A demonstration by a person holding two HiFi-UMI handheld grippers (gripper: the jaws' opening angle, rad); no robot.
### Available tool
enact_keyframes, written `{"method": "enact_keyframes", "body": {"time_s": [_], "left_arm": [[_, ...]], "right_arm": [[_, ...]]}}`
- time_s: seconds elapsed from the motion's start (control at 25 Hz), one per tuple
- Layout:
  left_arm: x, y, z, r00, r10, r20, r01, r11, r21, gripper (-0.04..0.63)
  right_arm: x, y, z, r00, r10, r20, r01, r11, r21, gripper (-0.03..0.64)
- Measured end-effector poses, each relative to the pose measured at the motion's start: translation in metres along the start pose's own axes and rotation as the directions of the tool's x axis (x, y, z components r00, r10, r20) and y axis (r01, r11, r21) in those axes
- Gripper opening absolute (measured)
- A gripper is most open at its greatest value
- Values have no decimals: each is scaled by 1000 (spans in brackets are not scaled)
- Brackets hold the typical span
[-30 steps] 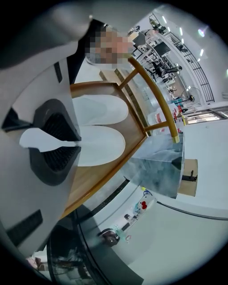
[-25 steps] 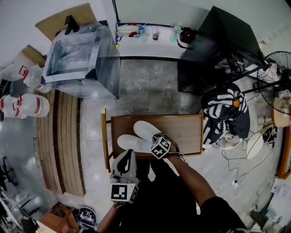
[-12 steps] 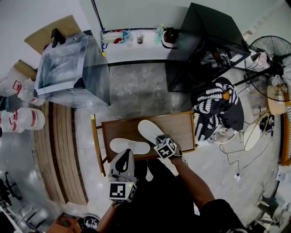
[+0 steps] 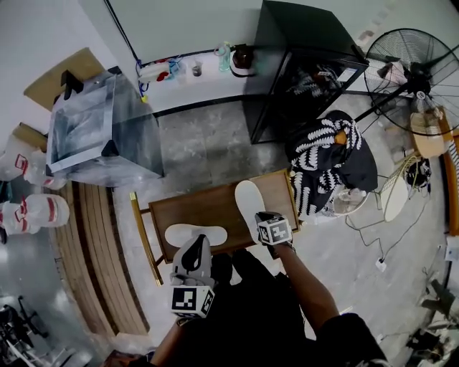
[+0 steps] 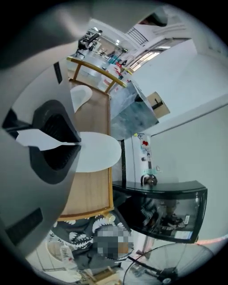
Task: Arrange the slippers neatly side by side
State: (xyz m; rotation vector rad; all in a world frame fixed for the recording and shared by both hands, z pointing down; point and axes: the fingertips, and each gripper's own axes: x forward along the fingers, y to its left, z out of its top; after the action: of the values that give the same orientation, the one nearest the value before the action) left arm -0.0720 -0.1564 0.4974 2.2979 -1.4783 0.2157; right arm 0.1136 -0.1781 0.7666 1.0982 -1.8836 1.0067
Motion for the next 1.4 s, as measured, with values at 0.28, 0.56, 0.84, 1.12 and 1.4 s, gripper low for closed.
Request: {"method": "enact_keyframes", "body": {"time_s": [0.28,0.56,0.84,1.12,1.4], "left_arm": [[0,-11,-5,1000,-18,-17,19,999,32,17],[1,-14,-8,999,-6,-38,7,1000,29,17],[-2,-11,-13,998,11,-54,-9,1000,25,17],[-1,-12,-13,999,15,-46,-14,1000,16,17],[-8,-9,-12,999,29,-26,-29,1000,0,16]], "right_arm": [[-6,-48,-16,998,-67,6,66,992,110,26],[14,-84,-30,992,-125,-33,129,983,134,26],[26,-93,-36,989,-137,-49,142,979,143,26],[25,-94,-38,993,-114,-41,119,985,124,28],[7,-90,-22,990,-137,17,134,985,109,133]]}}
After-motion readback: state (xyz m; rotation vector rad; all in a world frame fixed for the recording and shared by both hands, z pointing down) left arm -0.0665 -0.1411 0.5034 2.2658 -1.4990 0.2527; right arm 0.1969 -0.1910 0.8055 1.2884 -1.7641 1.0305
